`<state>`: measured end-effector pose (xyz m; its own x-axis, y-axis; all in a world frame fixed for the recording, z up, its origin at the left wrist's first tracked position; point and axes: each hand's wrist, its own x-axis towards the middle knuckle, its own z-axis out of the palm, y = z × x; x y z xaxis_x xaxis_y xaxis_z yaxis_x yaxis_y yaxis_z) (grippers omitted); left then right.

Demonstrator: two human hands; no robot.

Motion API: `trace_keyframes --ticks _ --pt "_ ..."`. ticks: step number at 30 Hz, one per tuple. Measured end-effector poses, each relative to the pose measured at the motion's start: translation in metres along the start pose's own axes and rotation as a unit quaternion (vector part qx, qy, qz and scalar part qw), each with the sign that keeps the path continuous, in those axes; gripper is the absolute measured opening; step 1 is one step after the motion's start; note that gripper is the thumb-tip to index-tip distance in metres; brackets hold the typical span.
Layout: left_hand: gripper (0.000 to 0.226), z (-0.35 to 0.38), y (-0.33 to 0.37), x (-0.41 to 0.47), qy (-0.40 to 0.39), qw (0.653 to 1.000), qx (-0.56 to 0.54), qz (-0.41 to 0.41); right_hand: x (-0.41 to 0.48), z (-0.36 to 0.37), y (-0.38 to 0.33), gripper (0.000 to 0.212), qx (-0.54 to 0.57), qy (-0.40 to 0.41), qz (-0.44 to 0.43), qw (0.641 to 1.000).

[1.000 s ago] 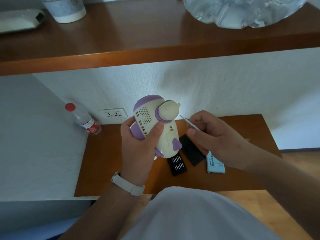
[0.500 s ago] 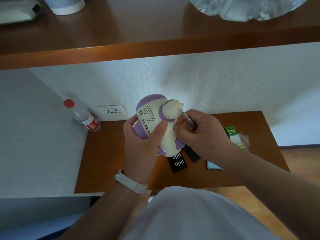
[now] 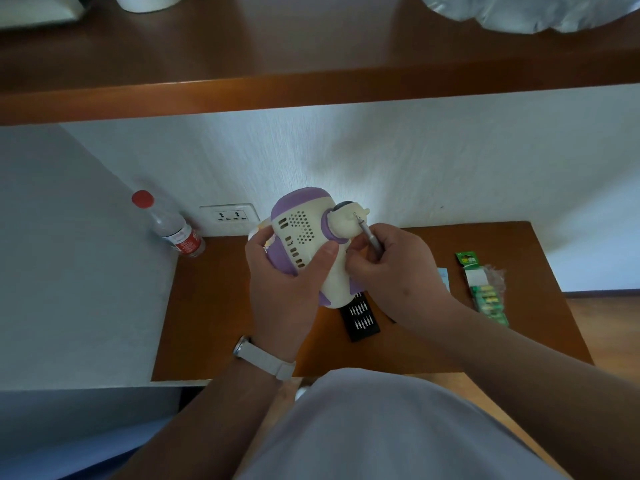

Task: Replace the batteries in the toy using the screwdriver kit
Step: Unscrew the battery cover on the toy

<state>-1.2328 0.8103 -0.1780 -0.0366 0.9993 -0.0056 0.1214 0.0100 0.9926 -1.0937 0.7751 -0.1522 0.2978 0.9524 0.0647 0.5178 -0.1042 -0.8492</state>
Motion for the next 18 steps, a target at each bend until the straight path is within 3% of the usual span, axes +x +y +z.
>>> trace_keyframes --ticks 10,14,18 --pt "0.085 -0.017 -0.011 0.012 -0.005 1.000 -0.012 -0.009 0.007 0.017 -0.003 0.028 0.021 -0.026 0.018 0.999" --pt "0.075 -0.027 -0.015 0.016 -0.014 1.000 -0.003 0.000 0.007 0.024 -0.004 0.018 0.019 -0.043 0.021 0.999" --pt "0.076 -0.039 -0.021 0.019 -0.026 1.000 -0.009 -0.004 0.005 0.034 -0.009 0.023 0.014 -0.049 0.023 0.998"
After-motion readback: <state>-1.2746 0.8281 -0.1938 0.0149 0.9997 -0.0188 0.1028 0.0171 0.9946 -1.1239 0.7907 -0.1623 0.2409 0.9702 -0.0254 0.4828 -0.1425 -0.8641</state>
